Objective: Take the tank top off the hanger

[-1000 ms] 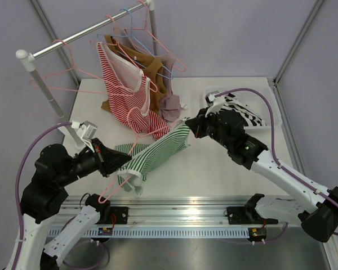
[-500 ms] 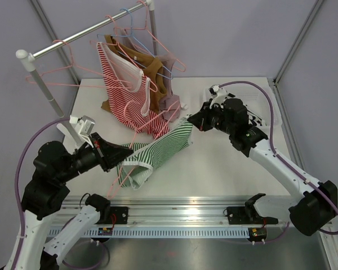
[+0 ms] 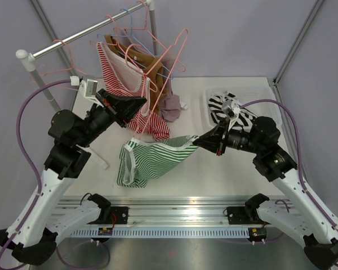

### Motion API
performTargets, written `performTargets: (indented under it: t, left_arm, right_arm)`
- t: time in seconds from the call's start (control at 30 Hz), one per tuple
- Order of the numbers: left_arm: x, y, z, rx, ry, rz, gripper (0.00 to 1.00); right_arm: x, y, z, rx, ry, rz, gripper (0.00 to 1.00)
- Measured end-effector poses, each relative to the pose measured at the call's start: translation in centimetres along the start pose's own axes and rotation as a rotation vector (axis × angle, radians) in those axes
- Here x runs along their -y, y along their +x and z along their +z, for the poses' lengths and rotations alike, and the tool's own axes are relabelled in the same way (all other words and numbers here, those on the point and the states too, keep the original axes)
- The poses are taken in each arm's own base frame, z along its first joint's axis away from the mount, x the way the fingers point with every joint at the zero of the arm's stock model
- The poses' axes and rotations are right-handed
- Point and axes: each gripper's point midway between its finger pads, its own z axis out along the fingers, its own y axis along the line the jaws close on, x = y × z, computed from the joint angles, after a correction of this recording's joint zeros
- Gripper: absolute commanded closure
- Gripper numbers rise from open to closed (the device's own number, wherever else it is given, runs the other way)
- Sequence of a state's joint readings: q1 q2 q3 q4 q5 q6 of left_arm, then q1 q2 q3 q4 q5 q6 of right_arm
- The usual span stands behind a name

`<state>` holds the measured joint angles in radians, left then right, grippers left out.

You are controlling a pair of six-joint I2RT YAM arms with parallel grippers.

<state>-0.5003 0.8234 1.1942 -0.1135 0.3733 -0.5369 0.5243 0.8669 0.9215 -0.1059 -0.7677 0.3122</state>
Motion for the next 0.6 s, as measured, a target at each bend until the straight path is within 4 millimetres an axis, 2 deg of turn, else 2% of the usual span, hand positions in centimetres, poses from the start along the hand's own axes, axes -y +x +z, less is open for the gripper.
performTargets:
  t: [0.13,0.3,0.43,0.53,0.6]
  left_arm:
    - [-0.3,-1.4,3.0,0.081,-0.025,0.069,1.0]
    - [0.4,-4.1,4.6,0.224,-0.029,0.16,1.0]
    - [-0.4,-5.8,4.8,0.28,-0.111,0.174,1.0]
    - [-1.3,-5.6,3.8,0.276,-0.2,0.163,1.0]
    - [-2.2,-5.2,2.5,0.254,-0.271,0.155,1.0]
  right_arm:
    - [0.1,0.3,-2.0,0.012,0.102,-0.041,1.0]
    - [0.0,0.8,-3.3,0.007,0.153,-0.051,1.0]
    - [0.6,0.3,-4.2,0.024,0.233,-0.054,1.0]
    - [0.9,-0.7,-4.4,0.038,0.264,-0.06,1.0]
    - [0.9,-1.4,-3.9,0.041,0.253,-0.064,0.93]
